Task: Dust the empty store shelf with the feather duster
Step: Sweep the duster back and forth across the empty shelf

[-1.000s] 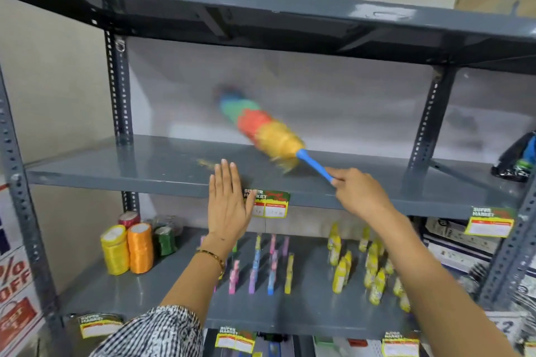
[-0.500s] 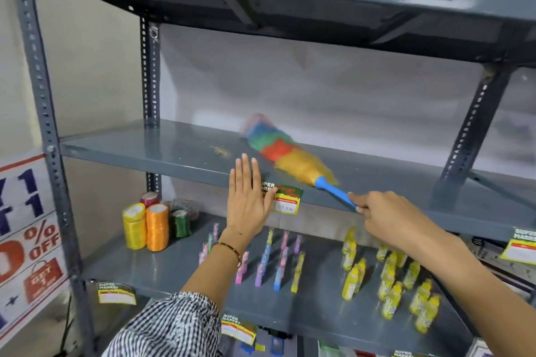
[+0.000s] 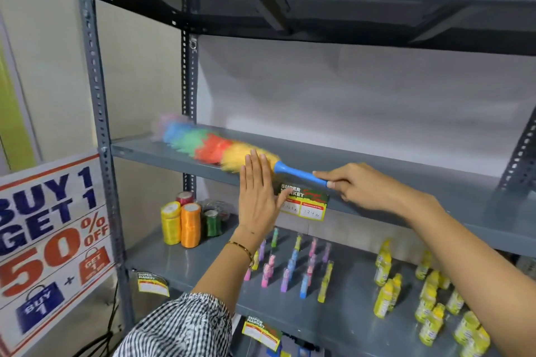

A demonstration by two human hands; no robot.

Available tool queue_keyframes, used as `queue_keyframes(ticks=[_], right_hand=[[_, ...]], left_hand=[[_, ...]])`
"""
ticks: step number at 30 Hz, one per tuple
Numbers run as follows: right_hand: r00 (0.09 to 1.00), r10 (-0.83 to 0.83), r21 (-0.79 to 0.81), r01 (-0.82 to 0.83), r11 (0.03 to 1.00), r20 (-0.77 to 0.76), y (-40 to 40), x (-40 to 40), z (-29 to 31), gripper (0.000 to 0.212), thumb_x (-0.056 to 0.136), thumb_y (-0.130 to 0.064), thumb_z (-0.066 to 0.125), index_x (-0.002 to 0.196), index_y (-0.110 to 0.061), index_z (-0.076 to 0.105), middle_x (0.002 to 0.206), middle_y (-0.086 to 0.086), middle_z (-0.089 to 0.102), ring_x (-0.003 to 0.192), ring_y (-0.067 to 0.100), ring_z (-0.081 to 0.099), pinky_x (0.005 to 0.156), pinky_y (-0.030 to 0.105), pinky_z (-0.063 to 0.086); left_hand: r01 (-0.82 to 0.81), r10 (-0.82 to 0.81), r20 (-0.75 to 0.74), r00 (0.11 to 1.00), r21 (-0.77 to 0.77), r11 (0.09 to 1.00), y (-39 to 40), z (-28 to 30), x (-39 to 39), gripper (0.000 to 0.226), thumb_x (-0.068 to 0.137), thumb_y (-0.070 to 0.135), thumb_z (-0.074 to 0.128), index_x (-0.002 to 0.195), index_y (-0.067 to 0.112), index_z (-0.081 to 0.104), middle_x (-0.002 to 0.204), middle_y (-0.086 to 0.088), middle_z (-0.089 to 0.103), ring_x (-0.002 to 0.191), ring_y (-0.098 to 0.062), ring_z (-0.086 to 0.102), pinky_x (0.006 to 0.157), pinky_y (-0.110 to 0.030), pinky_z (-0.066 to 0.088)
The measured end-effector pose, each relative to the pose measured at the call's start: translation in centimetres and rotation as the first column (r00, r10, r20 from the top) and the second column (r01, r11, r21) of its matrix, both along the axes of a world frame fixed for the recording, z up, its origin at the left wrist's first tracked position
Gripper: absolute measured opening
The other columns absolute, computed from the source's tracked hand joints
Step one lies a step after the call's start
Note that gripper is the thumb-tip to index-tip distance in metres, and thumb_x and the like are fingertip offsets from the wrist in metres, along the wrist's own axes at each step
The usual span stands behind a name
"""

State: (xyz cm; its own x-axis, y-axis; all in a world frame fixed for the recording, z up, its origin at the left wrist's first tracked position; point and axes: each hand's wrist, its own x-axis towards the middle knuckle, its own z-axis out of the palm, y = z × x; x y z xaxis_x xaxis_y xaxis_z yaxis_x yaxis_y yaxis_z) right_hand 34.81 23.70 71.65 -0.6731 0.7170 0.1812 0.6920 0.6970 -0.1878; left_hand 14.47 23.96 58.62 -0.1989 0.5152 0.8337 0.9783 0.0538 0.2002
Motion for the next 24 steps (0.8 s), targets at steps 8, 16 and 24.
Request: queue_keyframes(ticks=[8, 16, 24], right_hand=[[0.940, -0.274, -0.004, 0.279, 0.960, -0.203, 7.9, 1.6, -1.4, 0.040, 0.098, -0.021, 0.042, 0.135, -0.036, 0.050, 0.083, 0.009, 0.063, 0.073, 0.029, 0.057, 0.065, 0.031, 0.041], [0.940, -0.313, 0.300, 0.262, 0.917, 0.134, 9.3, -1.0, -1.3, 0.045, 0.096, -0.019, 0.040, 0.137, -0.038, 0.045, 0.122, 0.016, 0.060, 0.105, 0.037, 0.058, 0.080, 0.037, 0.049], [0.974, -0.150, 0.281, 0.099, 0.955, 0.167, 11.5, -0.3, -0.8, 0.050, 0.094, -0.020, 0.040, 0.134, -0.049, 0.043, 0.104, 0.012, 0.068, 0.084, 0.032, 0.056, 0.074, 0.038, 0.050]], left_hand=[[0.025, -0.029, -0.078, 0.996, -0.051, 0.998, 2.0, -0.4, 0.1, 0.079, 0.097, 0.058, 0.012, 0.146, -0.004, 0.011, 0.152, -0.024, 0.009, 0.141, -0.035, 0.010, 0.114, -0.043, 0.010], [0.060, -0.065, -0.084, 0.994, -0.055, 0.997, 3.1, -1.3, -0.1, 0.074, 0.100, 0.054, 0.009, 0.145, -0.004, 0.019, 0.153, -0.020, 0.013, 0.143, -0.031, 0.008, 0.116, -0.041, 0.007], [0.079, -0.082, -0.059, 0.995, -0.045, 0.996, 3.0, -1.3, 0.0, 0.075, 0.099, 0.054, 0.010, 0.146, -0.004, 0.018, 0.154, -0.019, 0.012, 0.143, -0.031, 0.007, 0.117, -0.039, 0.002]])
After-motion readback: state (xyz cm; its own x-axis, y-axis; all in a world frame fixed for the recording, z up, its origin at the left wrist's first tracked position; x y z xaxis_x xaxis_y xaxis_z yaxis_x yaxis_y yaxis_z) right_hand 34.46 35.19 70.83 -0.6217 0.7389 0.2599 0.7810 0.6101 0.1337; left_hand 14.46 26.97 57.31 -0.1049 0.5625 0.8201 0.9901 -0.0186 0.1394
